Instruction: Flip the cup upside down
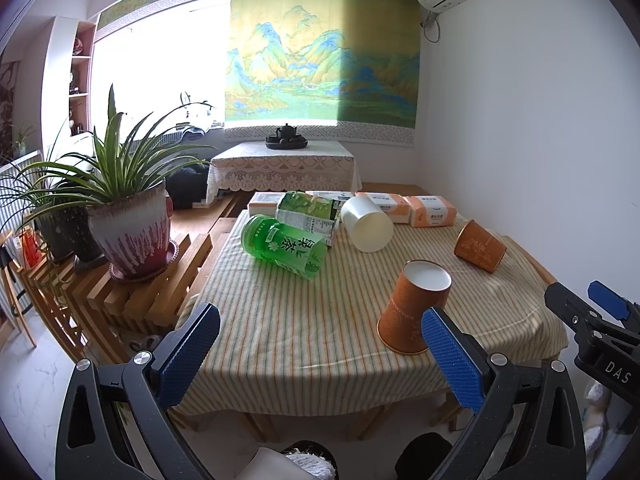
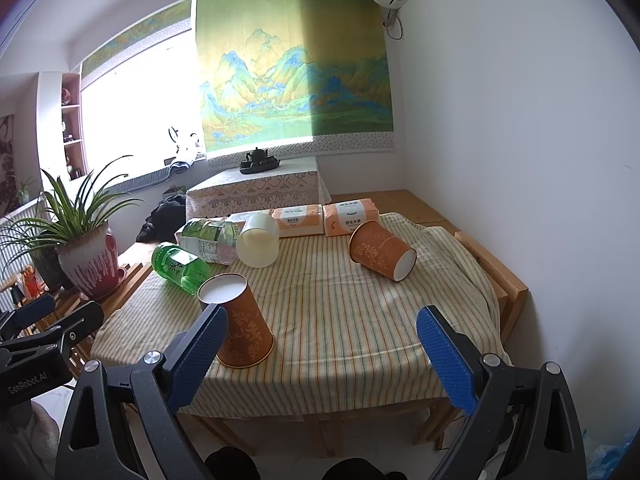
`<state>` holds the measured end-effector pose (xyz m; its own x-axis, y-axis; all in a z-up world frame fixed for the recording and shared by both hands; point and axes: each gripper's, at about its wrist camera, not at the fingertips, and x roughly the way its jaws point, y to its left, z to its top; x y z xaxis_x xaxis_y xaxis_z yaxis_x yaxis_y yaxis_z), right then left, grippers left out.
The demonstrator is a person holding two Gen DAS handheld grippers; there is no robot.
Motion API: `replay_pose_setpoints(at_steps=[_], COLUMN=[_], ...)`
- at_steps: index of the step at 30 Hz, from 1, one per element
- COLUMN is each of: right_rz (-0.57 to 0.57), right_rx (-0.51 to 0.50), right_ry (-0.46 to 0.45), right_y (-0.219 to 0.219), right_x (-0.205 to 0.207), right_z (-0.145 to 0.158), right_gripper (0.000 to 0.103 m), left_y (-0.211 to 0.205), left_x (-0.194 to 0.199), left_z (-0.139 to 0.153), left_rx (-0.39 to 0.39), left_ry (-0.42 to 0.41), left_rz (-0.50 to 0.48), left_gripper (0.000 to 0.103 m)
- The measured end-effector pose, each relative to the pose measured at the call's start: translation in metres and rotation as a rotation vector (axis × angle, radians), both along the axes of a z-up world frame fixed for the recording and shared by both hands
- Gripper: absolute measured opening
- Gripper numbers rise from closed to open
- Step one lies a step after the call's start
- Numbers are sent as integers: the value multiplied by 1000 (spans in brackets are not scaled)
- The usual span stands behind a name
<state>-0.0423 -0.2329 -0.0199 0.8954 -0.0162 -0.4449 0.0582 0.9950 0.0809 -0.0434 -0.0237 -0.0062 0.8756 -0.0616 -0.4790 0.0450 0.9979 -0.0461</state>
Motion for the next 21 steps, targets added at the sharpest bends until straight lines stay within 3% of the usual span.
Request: replay_pose_setpoints(at_steps=[21], right_rz=[54], right_rx=[-3], right_ry=[63], right_y=[14], right_x=[15], right_z=[-15], right_gripper=[94], left_y=[8], left_x=[13], left_z=[-11], left_rx=[-15], left_ry=[44], left_rz=[1], left_gripper=[102])
